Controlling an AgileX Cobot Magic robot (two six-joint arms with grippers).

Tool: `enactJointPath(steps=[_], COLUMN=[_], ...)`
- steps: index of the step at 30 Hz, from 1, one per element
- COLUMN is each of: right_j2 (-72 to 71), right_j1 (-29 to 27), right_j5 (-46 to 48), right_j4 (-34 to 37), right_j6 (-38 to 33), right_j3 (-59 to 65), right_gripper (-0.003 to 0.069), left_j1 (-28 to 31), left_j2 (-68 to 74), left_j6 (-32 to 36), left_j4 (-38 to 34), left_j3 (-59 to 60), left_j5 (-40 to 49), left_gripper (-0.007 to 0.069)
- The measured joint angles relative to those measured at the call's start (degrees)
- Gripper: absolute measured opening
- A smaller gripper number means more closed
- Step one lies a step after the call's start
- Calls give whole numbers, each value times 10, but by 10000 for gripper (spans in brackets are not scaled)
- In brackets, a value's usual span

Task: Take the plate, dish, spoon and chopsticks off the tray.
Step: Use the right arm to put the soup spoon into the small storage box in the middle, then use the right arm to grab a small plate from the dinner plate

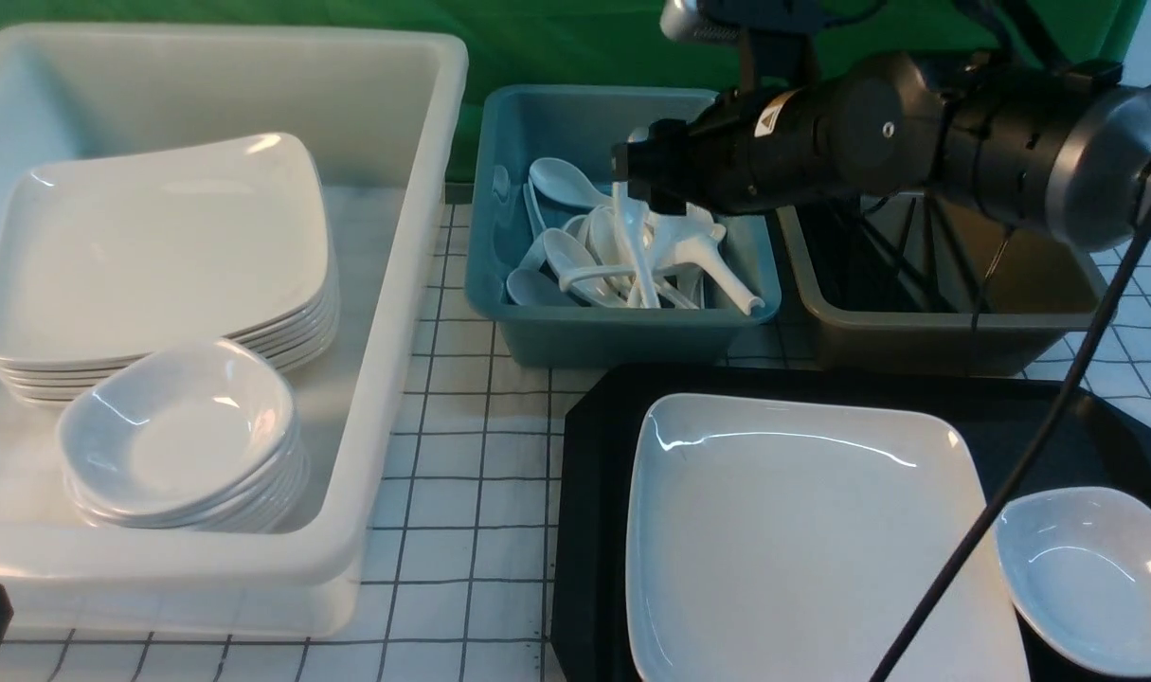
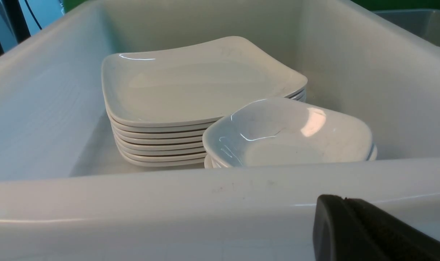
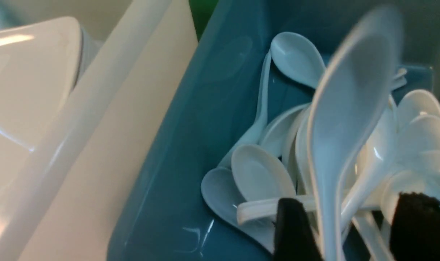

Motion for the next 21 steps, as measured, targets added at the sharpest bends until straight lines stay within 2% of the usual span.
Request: enactJointPath(steps=[2, 3, 5, 6, 7, 8, 9, 11, 12, 18, 19, 21], right_j2=[4, 2, -7, -15, -17, -41, -57, -93, -114, -252, -252, -314], right_j1=[0, 0, 0, 0, 0, 0, 0, 0, 0, 0, 0, 0], right_j5=[6, 10, 29, 44, 44, 76, 97, 136, 159, 326, 326, 436], right_j4=[0, 0, 0, 0, 1, 1, 1, 1, 1, -2, -3, -13], right_j6=[29, 42, 61, 68, 69, 71, 70, 50, 33, -103, -107, -146], right_j3=[0, 0, 0, 0, 0, 0, 0, 0, 0, -1, -1, -1], right_gripper=[485, 477, 424, 373, 362, 241, 168, 67, 41, 30, 30, 30], left_j1=[0, 0, 0, 0, 0, 0, 0, 0, 0, 0, 0, 0], left_j2=[0, 0, 0, 0, 0, 0, 0, 0, 0, 0, 0, 0], left_j6=[0, 0, 0, 0, 0, 0, 0, 0, 0, 0, 0, 0], left_j4=[3, 3, 0, 0, 0, 3, 3, 3, 3, 0, 0, 3], left_j3=[0, 0, 0, 0, 0, 0, 0, 0, 0, 0, 0, 0], left_j5=[0, 0, 0, 0, 0, 0, 0, 0, 0, 0, 0, 0], left_gripper=[21, 21, 21, 21, 21, 21, 21, 21, 21, 21, 21, 21])
